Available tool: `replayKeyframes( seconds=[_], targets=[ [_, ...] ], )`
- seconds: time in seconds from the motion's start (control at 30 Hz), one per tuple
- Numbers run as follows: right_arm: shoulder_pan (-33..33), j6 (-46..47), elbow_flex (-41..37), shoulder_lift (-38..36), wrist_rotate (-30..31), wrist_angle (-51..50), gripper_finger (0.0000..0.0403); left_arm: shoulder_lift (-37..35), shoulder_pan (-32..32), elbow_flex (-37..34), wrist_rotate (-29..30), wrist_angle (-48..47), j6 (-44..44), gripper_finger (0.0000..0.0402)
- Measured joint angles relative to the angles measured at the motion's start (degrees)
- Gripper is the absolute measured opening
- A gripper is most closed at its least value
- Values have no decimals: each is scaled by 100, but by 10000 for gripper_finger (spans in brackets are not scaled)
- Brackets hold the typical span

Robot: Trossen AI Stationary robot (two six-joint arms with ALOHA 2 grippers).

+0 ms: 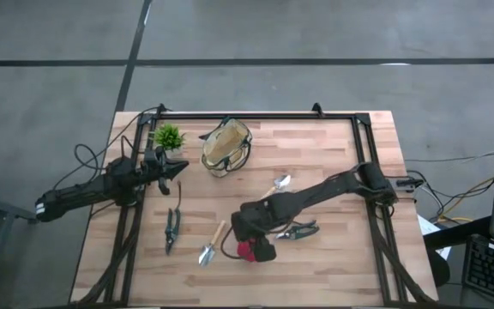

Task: Pick & Place Garden tools in Gardening bag
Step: Put the red red glove into the green gardening bag

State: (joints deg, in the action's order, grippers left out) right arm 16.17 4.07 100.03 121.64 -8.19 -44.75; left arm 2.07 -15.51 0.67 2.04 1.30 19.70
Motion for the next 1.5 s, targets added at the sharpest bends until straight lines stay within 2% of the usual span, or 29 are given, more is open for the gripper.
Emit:
replayKeyframes(
  seconds=[0.27,0.43,0.57,0.83,1.03,1.5],
  targets=[
    [54,-84,11,450,2,98,215,0,2,0,-4,0,0,5],
    [48,15,18,595,20,95,189,0,2,0,-4,0,2,5],
    [43,32,26,713,11,101,145,0,0,0,-2,-1,0,5],
    [-16,23,13,699,-91,79,22,0,2,0,-4,-2,1,5],
    [-153,47,-18,488,-153,14,14,0,0,0,-2,-2,0,5],
    [-787,87,-28,-211,114,5,13,0,0,0,-2,-2,0,5]
  ],
)
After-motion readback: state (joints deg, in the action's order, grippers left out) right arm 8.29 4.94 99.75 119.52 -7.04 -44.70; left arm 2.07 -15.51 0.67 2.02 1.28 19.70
